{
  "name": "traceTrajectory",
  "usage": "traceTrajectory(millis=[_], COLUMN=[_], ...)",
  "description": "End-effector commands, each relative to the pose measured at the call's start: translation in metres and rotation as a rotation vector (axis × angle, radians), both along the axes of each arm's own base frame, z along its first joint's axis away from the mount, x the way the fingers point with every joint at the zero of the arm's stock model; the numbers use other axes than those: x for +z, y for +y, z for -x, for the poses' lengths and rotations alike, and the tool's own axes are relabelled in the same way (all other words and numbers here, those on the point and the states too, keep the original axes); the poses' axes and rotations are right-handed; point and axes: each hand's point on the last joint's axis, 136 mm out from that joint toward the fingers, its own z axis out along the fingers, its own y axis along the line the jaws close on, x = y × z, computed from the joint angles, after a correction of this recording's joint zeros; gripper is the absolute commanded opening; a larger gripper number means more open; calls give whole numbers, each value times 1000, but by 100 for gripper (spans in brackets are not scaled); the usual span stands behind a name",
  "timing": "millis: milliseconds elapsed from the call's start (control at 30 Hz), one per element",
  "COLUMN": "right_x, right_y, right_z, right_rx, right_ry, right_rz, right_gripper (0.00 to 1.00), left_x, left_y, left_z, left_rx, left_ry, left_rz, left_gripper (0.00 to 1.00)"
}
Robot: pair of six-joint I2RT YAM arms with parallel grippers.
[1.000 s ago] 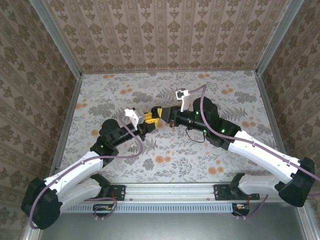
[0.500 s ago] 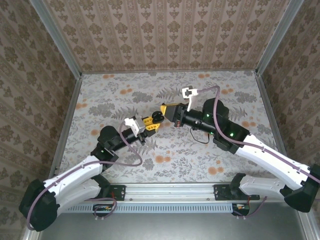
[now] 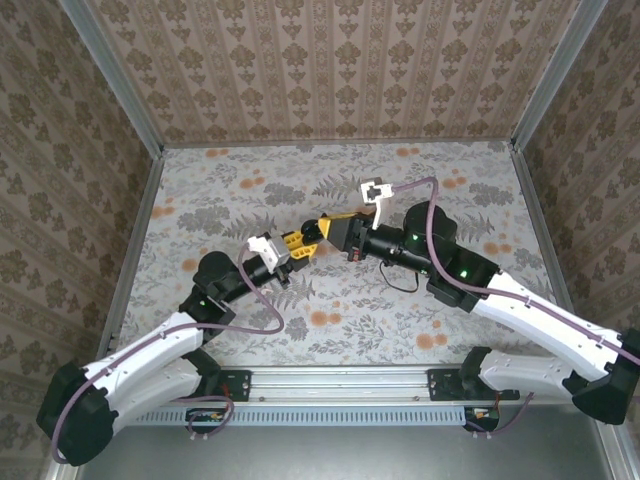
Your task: Insert the wireless bluetooth earbuds into the charging case
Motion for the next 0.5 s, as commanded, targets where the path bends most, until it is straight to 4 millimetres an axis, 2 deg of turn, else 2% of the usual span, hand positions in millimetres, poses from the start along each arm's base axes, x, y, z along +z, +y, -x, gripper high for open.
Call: traceTrajectory(millis=[0,467], right_x=[-10,-36], right_y=[7,19], right_z=[-4,-15], right_rx=[-2,-31], right_ry=[1,53], right_rz=[21,100], right_gripper=[12,11], left_x=[24,28], left_y=[3,7], left_z=[3,3], left_rx=[4,23], left_ry=[-19,-17], left_rz=[53,69], left_gripper=[0,0])
